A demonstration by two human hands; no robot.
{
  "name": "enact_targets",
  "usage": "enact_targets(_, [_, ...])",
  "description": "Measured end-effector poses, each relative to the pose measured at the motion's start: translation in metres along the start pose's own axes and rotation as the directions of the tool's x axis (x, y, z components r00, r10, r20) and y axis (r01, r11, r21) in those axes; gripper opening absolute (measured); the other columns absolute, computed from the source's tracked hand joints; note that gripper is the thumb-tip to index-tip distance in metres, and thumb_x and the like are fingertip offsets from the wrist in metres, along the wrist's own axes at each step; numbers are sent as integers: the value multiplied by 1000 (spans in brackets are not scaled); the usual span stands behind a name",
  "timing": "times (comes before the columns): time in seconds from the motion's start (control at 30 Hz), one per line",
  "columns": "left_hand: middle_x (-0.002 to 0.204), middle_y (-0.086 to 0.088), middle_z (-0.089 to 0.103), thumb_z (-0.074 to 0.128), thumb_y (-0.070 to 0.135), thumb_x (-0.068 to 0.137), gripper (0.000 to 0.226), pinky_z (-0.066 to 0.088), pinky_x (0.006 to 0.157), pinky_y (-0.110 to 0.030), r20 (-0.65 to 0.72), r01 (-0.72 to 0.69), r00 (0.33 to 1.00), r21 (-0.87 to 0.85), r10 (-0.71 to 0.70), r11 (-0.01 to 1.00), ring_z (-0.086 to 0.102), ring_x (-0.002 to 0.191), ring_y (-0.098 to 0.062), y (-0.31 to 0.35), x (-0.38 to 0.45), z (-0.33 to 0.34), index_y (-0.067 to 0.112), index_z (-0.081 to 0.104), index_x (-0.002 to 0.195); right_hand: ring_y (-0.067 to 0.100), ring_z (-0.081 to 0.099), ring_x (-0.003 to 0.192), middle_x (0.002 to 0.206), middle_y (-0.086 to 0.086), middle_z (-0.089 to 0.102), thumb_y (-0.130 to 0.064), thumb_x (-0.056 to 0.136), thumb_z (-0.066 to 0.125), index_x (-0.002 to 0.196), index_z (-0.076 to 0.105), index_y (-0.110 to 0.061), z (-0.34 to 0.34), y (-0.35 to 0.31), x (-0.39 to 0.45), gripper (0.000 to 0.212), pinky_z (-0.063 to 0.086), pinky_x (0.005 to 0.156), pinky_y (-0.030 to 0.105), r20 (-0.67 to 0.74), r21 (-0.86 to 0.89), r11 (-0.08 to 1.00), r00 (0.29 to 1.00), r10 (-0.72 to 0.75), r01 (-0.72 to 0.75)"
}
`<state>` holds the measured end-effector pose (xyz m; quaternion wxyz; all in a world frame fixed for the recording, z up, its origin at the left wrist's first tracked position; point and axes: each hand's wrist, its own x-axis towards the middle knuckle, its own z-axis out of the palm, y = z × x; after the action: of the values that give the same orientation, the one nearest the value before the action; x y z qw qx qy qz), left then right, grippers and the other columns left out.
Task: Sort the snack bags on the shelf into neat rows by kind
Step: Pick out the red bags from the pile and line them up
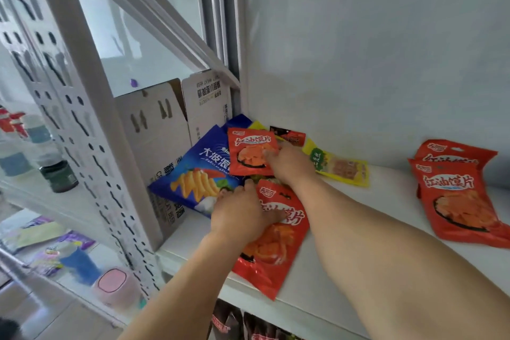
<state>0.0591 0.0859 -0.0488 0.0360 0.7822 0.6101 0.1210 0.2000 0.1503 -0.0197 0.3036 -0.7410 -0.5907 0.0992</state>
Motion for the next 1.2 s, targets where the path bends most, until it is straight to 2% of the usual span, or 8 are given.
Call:
enact_targets(0.17, [134,-7,55,51,85,73,100,47,92,-42,-43,-6,999,-18,6,1000,54,123,-32,-3,3,3,18,31,145,30,61,114,129,6,63,-76,76,56,136,53,-19,4,-19,17,82,50,95,43,78,-64,988,986,147,-142])
enact_targets(0.27, [134,-4,55,55,84,73,100,49,90,-42,-78,4,997,-64,-9,998,56,122,-30,-4,3,2,20,28,145,31,61,114,129,9,63,-69,68,73,135,50,-12,6,-25,25,91,48,99,47,97,67,966,965,243,-250])
enact_targets(0.5, [144,-9,48,79,53,76,104,47,101,-46,-2,27,1000,-354,-29,935,52,129,-32,-7,9,-6,20,17,153,26,66,99,114,9,70,-24,75,85,102,65,-14,-3,-15,32,35,52,86,37,74,506,827,967,243,-246])
enact_targets(0.67, [133,-9,58,80,32,81,77,49,94,-38,142,121,988,-529,-53,840,58,119,-29,-16,14,-22,15,37,143,15,69,78,97,0,72,-14,75,84,105,71,-13,-22,3,16,32,53,63,24,63,670,712,971,231,-213])
enact_targets(0.77, [111,-2,67,79,27,82,51,55,80,-35,192,166,980,-658,-49,734,66,96,-23,-21,12,-29,19,52,124,13,72,67,91,0,76,-13,78,81,99,71,-18,-33,16,1,24,56,51,21,105,757,615,969,222,-223])
enact_targets(0.9, [104,-7,76,75,11,85,28,58,89,-50,312,266,949,-859,36,437,74,92,-30,-19,4,-33,14,64,111,21,75,83,98,4,77,-21,83,78,102,71,-19,-51,34,-19,20,60,79,39,73,819,542,970,231,-190])
enact_targets(1.0, [104,-11,78,65,4,93,22,59,88,-49,384,324,898,-908,214,266,75,95,-31,-12,-5,-31,10,67,114,20,74,85,98,3,76,-24,84,78,98,71,-21,-69,50,-34,16,60,78,38,7,837,527,966,259,-147])
enact_targets(1.2, [110,-9,76,57,9,100,24,60,85,-44,299,259,896,-953,328,159,74,100,-28,19,-25,-14,17,63,122,10,74,78,84,-10,76,-25,85,77,89,71,-24,-107,100,-78,7,59,73,29,-138,826,554,913,384,-107])
